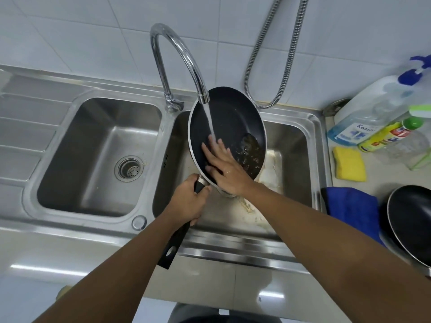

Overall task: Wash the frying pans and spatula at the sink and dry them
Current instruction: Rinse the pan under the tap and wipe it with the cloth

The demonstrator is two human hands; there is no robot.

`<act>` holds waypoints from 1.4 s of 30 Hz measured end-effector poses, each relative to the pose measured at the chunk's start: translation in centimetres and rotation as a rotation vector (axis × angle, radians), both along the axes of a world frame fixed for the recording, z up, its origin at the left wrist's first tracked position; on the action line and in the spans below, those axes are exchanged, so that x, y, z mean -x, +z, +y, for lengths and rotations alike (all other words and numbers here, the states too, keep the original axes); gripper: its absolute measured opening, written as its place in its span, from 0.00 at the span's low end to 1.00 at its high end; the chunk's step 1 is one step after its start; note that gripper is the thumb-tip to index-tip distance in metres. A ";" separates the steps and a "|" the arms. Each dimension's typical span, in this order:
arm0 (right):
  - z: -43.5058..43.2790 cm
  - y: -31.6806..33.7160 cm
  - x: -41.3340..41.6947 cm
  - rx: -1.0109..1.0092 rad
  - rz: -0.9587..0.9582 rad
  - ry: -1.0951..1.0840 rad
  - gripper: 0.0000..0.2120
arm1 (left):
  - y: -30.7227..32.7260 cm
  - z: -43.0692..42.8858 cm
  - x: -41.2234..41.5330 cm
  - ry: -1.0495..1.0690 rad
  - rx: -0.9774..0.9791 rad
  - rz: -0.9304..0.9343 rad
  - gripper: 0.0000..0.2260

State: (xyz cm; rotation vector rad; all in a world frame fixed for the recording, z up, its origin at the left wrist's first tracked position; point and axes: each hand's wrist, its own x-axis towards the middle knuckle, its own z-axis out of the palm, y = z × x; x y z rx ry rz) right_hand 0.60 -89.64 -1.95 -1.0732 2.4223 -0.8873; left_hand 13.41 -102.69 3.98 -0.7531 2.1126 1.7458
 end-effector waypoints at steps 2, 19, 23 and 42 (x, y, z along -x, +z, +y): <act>0.9 -0.4 -0.4 -0.069 -0.076 -0.169 0.29 | 0.1 0.1 0.2 0.009 0.009 0.004 0.05; -5.6 4.1 4.6 0.109 -0.035 -0.345 0.31 | 0.5 0.3 -0.6 -0.051 0.005 0.026 0.04; -4.2 2.7 2.8 0.036 0.137 -0.106 0.28 | 0.3 0.2 -0.3 -0.036 0.030 0.036 0.04; 0.8 1.6 2.6 -0.200 -0.125 -0.333 0.26 | -0.1 -1.2 -1.1 0.053 0.009 0.004 0.09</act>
